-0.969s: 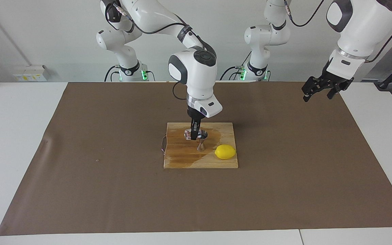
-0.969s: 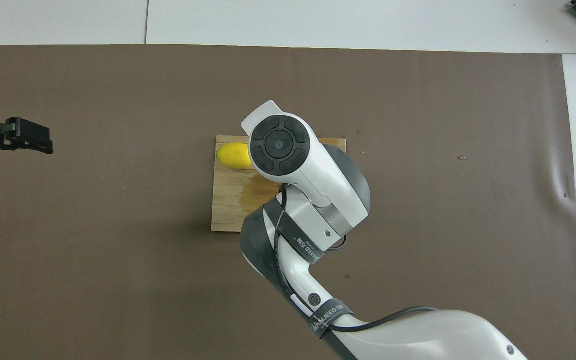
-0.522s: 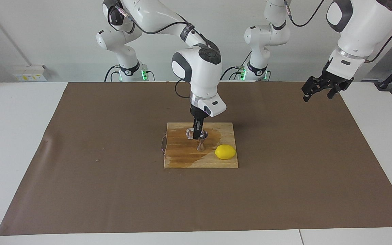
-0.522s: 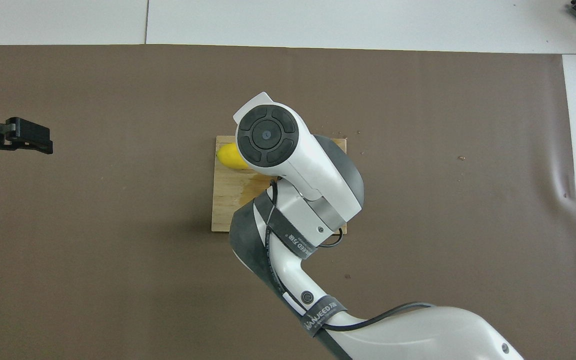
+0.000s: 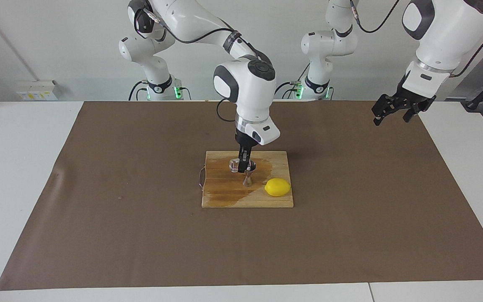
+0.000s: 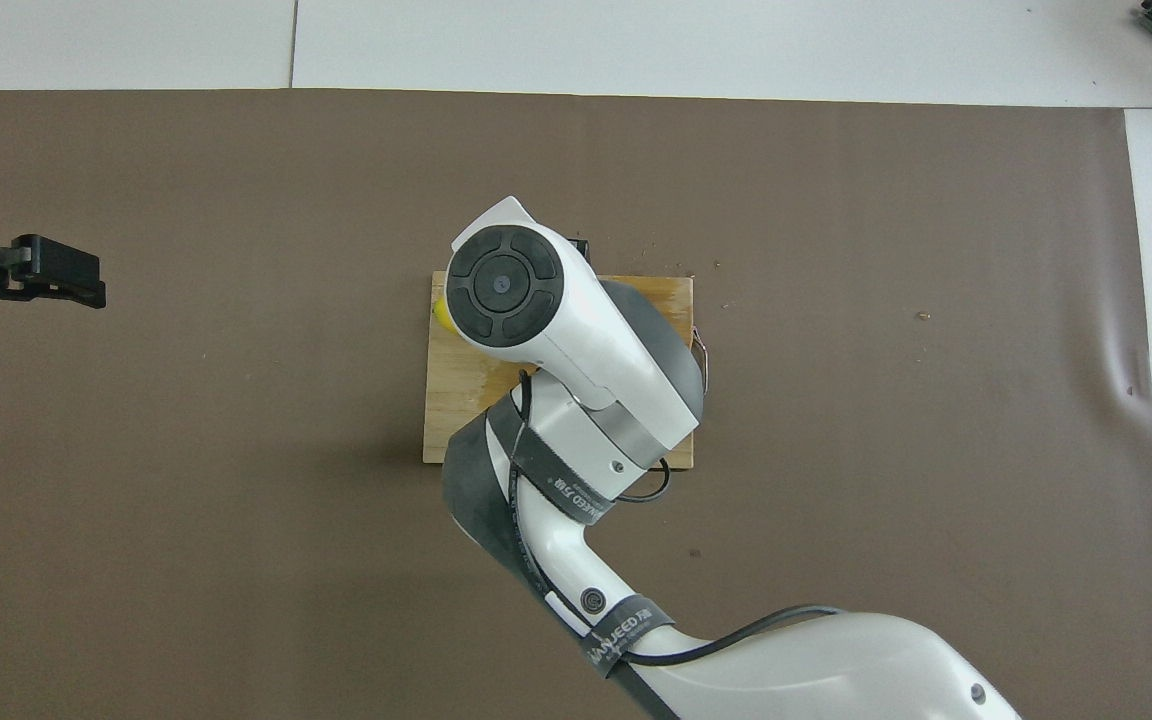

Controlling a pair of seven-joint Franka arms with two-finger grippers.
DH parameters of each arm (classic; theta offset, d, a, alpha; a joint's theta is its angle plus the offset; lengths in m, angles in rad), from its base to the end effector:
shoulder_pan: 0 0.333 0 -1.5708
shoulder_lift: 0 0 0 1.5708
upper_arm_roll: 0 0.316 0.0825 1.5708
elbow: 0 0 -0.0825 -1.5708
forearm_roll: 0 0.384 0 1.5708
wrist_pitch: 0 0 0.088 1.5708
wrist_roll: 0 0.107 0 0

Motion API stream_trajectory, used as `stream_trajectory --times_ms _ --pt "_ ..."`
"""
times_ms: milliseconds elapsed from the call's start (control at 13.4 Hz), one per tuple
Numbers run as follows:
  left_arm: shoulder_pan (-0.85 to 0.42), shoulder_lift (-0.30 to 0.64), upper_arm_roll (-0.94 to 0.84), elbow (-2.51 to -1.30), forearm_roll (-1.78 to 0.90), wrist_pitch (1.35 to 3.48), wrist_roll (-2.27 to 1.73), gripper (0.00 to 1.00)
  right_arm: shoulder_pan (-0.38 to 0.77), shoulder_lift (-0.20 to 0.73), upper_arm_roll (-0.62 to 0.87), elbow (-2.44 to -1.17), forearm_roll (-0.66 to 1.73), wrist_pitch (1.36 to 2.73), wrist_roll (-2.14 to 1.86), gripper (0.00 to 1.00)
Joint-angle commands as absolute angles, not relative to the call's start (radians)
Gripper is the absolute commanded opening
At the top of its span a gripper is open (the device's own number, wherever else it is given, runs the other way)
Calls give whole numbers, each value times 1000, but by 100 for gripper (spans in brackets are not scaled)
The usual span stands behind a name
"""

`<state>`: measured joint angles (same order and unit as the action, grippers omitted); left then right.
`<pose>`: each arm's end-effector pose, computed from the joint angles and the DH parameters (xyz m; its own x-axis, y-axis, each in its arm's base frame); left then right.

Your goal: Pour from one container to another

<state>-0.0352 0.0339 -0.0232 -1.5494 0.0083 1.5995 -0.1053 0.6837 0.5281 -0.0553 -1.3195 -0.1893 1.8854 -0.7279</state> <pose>0.5670 -0.0320 0.6182 0.9988 0.0467 0.0169 0.0468 -0.9989 -0.0058 0.5816 0.4155 0.4373 0.1597 0.9804 -0.1151 0.9746 -0.1380 0.1765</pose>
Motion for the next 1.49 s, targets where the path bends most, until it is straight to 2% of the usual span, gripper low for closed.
stream_trajectory --times_ms 0,671,1043,1193,1416 --pt "-41 14 -18 -1566 2 1611 -110 100 692 563 -66 -1255 -232 1836 -704 0" --pt "-41 14 -18 -1568 2 1609 -110 100 692 566 -51 -1249 -248 1850 -634 0" --pt "-41 14 -18 -1568 2 1608 -110 100 669 551 -52 -1267 -141 1907 -620 0" --pt "-41 14 -18 -1568 2 1608 -110 100 605 500 -23 -1310 -114 1934 -637 0" --pt "-41 14 -18 -1568 2 1608 -110 100 403 450 98 -1324 15 1971 -711 0"
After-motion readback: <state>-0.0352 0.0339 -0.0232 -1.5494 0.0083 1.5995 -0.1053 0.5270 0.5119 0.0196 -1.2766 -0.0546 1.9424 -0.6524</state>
